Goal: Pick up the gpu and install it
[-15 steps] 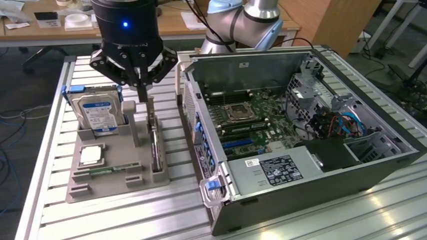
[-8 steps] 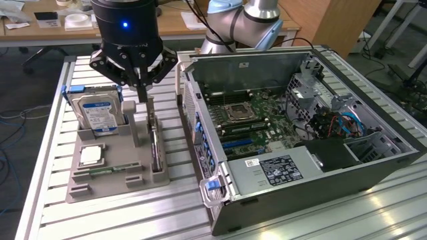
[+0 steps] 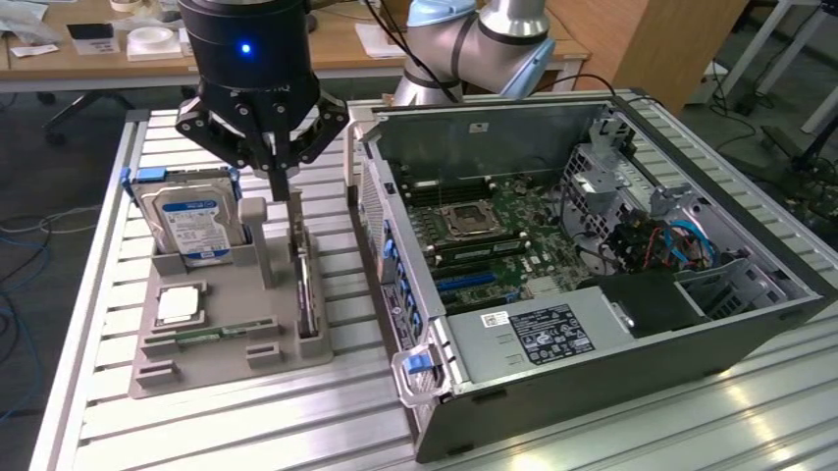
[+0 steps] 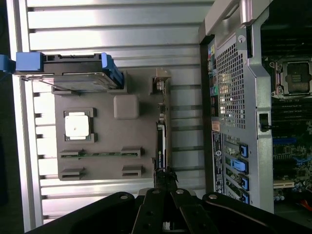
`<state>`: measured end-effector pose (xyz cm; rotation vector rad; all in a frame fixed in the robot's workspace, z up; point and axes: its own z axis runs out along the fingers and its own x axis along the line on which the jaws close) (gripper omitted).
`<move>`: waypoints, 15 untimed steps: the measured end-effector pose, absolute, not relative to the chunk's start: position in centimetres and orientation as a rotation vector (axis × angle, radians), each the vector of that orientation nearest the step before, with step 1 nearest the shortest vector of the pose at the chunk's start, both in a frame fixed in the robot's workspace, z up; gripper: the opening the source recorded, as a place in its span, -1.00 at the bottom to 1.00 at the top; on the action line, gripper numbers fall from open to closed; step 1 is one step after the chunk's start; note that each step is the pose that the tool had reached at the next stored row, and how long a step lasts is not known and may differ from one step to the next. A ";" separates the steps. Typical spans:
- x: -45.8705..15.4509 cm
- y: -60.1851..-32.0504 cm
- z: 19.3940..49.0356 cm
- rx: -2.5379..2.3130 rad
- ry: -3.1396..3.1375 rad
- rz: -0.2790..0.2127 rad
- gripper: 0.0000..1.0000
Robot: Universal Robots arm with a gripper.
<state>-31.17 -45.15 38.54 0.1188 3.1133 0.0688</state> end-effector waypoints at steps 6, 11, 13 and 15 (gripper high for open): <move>-31.2 -45.2 38.5 0.119 3.114 0.087 -0.79; -31.2 -45.2 38.5 0.119 3.114 0.104 -0.79; -31.2 -45.2 38.5 0.119 3.114 0.111 -0.79; -31.2 -45.2 38.5 0.120 3.114 0.117 -0.79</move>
